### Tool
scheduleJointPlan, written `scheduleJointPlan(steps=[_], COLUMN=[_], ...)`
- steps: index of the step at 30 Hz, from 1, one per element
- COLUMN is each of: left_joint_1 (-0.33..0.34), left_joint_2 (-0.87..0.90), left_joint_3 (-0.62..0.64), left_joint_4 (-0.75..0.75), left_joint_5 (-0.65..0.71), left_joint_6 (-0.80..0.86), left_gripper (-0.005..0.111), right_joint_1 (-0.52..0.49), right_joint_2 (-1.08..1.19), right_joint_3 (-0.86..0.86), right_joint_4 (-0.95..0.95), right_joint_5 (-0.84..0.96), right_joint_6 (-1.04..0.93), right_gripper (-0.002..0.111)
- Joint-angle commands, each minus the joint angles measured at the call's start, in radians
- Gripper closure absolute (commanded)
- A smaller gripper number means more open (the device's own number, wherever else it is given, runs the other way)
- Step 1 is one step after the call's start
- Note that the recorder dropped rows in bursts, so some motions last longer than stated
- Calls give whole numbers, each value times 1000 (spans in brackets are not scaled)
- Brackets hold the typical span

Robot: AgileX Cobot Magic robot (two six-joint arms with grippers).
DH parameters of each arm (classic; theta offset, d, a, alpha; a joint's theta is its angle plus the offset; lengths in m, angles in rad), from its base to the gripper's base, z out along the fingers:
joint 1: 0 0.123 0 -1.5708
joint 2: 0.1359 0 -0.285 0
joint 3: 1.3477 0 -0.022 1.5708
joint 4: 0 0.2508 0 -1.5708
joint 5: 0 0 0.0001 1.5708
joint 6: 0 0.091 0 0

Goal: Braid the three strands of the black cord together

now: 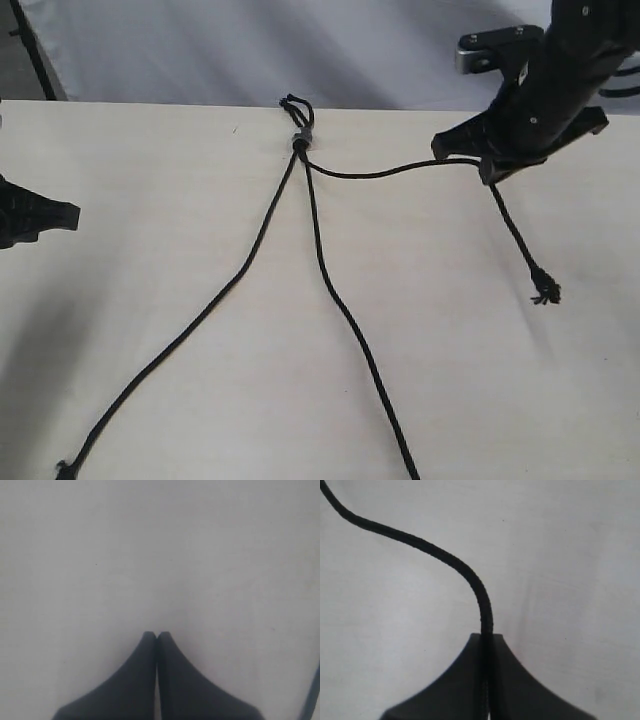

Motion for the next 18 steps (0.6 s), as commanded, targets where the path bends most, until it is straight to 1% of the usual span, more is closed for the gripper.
scheduleJointPlan(steps=[1, 5, 15, 18], left_joint_1=[-5, -5, -5, -5], left_joint_2=[2, 2, 4, 4], left_joint_3=[-4, -4, -4, -4], left_joint_4=[-8, -8, -8, -8], left_joint_5=[-7, -7, -7, -7], left_joint_6=[0, 0, 0, 0], left_gripper=[107, 107, 107, 107], right_joint_1=[-15, -15, -15, -5], right_joint_2=[23, 72, 214, 233], right_joint_3=[95, 131, 133, 133], right_joint_4=[6, 6, -5, -41], right_joint_5=[-115, -157, -190, -194], right_joint_6=[2, 2, 11, 18], right_gripper=[109, 109, 109, 108])
